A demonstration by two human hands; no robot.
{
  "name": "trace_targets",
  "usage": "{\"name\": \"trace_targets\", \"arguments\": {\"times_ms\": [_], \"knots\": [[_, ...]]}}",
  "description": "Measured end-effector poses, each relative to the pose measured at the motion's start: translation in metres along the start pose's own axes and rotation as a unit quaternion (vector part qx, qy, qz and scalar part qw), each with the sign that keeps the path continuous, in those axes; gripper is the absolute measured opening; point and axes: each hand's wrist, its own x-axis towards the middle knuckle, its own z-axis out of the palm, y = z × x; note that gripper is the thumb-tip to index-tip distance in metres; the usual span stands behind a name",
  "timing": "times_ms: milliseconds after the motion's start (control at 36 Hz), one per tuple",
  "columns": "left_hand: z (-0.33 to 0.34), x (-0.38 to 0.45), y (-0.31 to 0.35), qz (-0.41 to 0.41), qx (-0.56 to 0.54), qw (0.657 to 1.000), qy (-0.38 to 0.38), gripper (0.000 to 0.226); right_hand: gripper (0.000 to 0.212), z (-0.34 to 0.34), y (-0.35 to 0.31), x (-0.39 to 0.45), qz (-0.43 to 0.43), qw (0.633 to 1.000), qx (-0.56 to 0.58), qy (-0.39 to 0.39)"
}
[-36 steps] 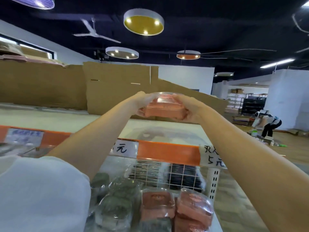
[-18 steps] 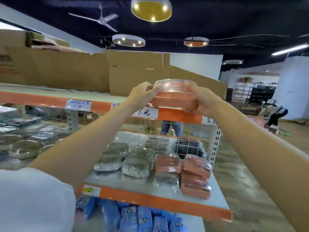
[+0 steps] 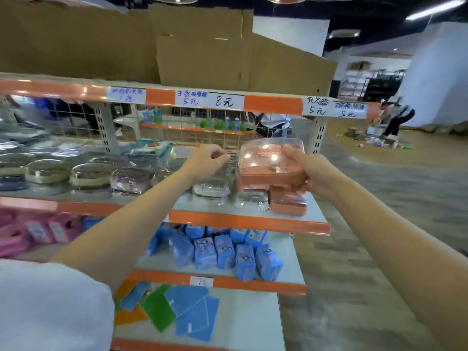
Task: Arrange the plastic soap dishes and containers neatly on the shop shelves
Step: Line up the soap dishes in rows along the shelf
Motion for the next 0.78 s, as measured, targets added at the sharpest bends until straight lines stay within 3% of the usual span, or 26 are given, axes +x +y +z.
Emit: {"name": "trace_targets", "arguments": {"times_ms": [111, 250, 444, 611, 778], "knots": [[0.020, -0.005, -0.016, -0.027, 0.014, 0.999, -0.026, 0.016, 0.073, -0.006, 0.034, 0.002, 0.031, 0.998, 0.060, 0.015], [0.043, 0.004, -0.031, -0.036, 0.032, 0.998, -0.050, 0.009, 0.039, -0.014, 0.072, 0.012, 0.024, 0.995, 0.095, 0.027], [0.074, 0.029, -0.036, -0.048, 0.056, 0.994, -0.079, 0.016, 0.030, -0.030, 0.107, 0.049, 0.093, 0.992, 0.076, 0.035], [0.092, 0.059, -0.040, -0.040, 0.108, 0.990, -0.077, 0.019, 0.031, -0.037, 0.111, 0.097, 0.065, 0.994, 0.082, 0.010], [0.106, 0.080, -0.058, -0.029, 0.151, 0.982, -0.106, 0.009, 0.067, -0.032, 0.112, 0.143, 0.066, 0.995, 0.081, -0.006]]}}
